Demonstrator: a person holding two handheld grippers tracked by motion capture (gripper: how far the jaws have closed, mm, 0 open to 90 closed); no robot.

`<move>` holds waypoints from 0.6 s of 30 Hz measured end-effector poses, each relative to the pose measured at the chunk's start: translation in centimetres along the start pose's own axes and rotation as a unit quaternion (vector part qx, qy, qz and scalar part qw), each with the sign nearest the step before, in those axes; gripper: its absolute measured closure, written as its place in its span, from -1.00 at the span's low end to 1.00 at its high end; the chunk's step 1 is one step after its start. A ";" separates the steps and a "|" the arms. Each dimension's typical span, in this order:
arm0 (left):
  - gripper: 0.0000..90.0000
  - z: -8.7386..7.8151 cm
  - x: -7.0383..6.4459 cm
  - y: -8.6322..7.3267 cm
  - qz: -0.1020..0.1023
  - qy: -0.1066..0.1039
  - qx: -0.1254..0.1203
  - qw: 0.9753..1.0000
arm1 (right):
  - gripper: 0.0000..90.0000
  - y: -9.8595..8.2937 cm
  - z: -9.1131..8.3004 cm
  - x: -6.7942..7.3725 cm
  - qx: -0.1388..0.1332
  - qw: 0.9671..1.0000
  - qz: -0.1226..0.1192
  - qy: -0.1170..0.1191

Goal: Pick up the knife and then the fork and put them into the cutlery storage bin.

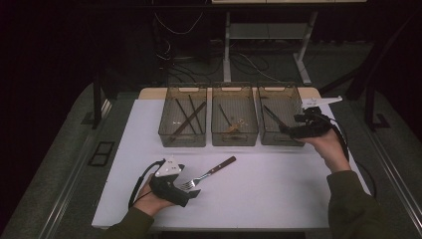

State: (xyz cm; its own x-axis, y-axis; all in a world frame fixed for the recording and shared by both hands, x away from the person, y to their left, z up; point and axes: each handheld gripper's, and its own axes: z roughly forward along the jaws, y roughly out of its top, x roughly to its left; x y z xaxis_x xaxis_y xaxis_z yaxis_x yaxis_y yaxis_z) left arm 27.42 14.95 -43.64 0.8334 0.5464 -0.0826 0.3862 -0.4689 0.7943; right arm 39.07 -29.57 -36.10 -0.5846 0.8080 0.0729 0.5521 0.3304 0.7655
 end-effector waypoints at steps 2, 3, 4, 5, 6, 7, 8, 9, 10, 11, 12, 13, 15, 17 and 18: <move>-1.00 -0.1 0.0 0.0 0.001 0.000 0.000 1.000 | -0.61 -0.5 -0.2 0.7 -0.008 1.000 -0.004 0.010; -1.00 -0.1 0.0 0.0 0.000 0.000 -0.001 1.000 | -0.70 -0.8 -0.4 1.0 -0.008 1.000 -0.004 0.015; -1.00 -0.1 0.0 0.0 0.000 0.000 -0.001 1.000 | -0.72 -1.0 -0.5 1.3 -0.008 1.000 -0.006 0.016; -1.00 -0.1 0.1 0.0 -0.001 0.000 -0.001 1.000 | -0.72 -1.4 -0.6 1.6 -0.006 1.000 -0.010 0.019; -1.00 -0.1 0.1 0.0 -0.001 0.000 -0.001 1.000 | -0.72 -1.7 -0.7 1.9 -0.008 1.000 -0.010 0.022; -1.00 -0.1 0.1 0.0 -0.001 0.000 -0.001 1.000 | -0.72 -2.0 -0.8 2.1 -0.012 0.999 -0.016 0.026; -1.00 -0.1 0.1 0.0 0.000 0.000 -0.001 1.000 | -0.72 -2.4 -0.9 2.4 -0.018 0.999 -0.021 0.030; -1.00 -0.1 0.0 0.0 0.000 0.001 -0.002 1.000 | -0.72 -2.8 -1.1 2.7 -0.021 0.999 -0.023 0.035; -1.00 -0.1 0.0 0.0 0.001 0.002 -0.002 1.000 | -0.75 -3.3 -1.2 3.1 -0.021 0.999 -0.027 0.035; -1.00 -0.1 0.1 0.0 0.002 0.003 -0.003 1.000 | -0.75 -3.6 -1.2 3.3 -0.020 0.999 -0.031 0.036; -1.00 -0.2 0.1 0.0 0.000 0.003 -0.005 1.000 | -0.75 -4.1 -1.3 3.5 -0.019 0.999 -0.030 0.039; -1.00 -0.2 0.1 0.0 0.001 0.004 -0.004 1.000 | -0.83 -4.5 -1.3 3.8 -0.019 0.998 -0.031 0.041; -1.00 -0.2 0.1 0.1 -0.001 0.005 -0.006 1.000 | -0.93 -5.7 -1.2 4.4 -0.016 0.998 -0.030 0.043; -1.00 -0.2 0.1 0.1 0.000 0.005 -0.007 1.000 | -0.93 -6.5 -1.2 4.8 -0.014 0.998 -0.033 0.046; -1.00 -0.3 0.1 0.1 0.000 0.006 -0.007 1.000 | -0.93 -7.0 -1.2 5.0 -0.014 0.998 -0.032 0.050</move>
State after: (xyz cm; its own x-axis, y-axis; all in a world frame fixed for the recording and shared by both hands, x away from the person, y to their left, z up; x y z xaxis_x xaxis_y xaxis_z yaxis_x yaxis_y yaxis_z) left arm 27.40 15.15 -43.40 0.8285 0.5548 -0.0758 0.3809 -0.4593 0.8025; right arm 31.59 -28.44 -40.29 -0.6746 0.7332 0.0860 0.4959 0.3638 0.7885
